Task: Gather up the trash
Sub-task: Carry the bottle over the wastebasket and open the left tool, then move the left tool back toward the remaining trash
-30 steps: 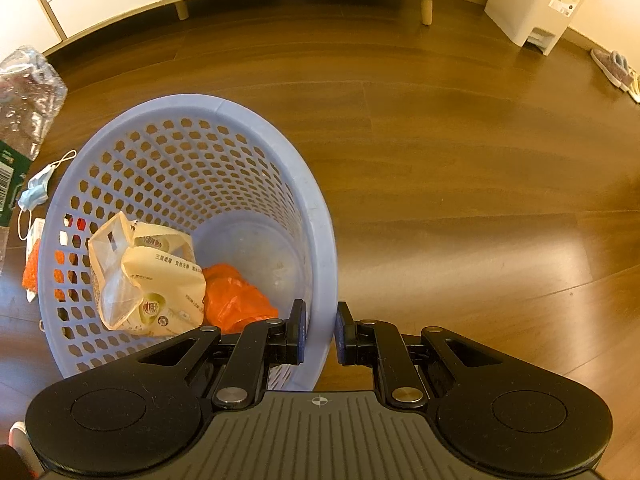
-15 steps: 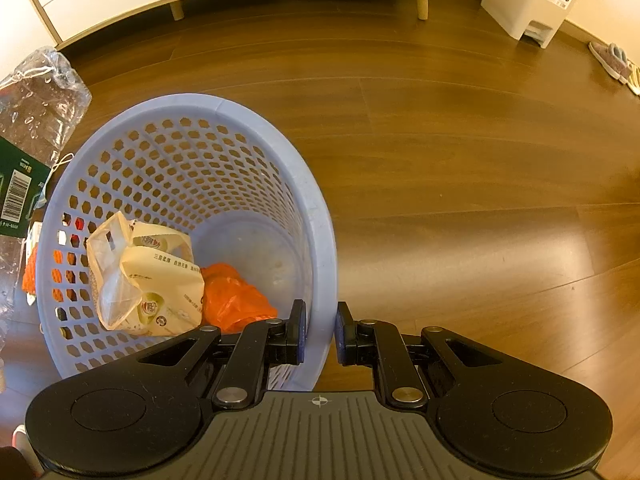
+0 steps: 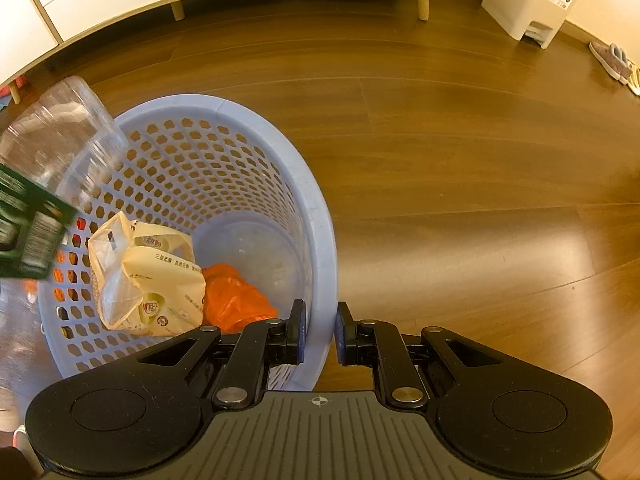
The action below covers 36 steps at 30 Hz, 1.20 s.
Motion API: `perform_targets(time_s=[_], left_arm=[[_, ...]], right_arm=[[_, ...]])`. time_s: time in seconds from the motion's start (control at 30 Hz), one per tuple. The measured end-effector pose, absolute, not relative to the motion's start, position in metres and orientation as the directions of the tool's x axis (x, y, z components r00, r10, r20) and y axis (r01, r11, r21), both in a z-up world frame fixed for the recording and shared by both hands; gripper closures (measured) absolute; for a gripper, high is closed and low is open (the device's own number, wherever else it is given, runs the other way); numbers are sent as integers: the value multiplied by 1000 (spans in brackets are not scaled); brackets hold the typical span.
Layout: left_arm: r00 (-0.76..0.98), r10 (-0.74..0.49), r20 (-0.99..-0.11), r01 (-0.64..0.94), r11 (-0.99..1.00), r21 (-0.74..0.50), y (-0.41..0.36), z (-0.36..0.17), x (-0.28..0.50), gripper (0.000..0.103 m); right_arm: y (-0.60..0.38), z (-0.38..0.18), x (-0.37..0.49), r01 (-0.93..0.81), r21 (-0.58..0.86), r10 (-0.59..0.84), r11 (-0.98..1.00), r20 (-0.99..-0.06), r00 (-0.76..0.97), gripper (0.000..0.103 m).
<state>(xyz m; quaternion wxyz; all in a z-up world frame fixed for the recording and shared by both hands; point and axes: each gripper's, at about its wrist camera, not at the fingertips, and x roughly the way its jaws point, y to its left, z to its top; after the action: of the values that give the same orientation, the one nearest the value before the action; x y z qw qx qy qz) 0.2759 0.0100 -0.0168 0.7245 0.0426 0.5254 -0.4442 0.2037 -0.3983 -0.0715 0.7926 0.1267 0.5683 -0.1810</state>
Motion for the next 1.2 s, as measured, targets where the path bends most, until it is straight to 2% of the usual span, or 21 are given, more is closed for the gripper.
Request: perform_targets(time_s=[0.1,0.43,0.83,1.2], left_arm=[[47,-596,-802,691,599,-405,9,-17,276,62],[170,-555,-814,703,647,-295,29,-11,283,62],[285,-354,-891,556,818,-147,140,-61,322,62],[336,-212,-917,453,891,-40,226,-116,333,61]], right_arm=[[-398,-70,204,424,-4,-140,906,-947,290,92],[-402,-71,204,430,1,-132,903,-950,281,92],[-400,-75,212,435,-4,-138,900,-951,278,92],[-397,-75,212,439,-5,-138,898,-952,273,92]])
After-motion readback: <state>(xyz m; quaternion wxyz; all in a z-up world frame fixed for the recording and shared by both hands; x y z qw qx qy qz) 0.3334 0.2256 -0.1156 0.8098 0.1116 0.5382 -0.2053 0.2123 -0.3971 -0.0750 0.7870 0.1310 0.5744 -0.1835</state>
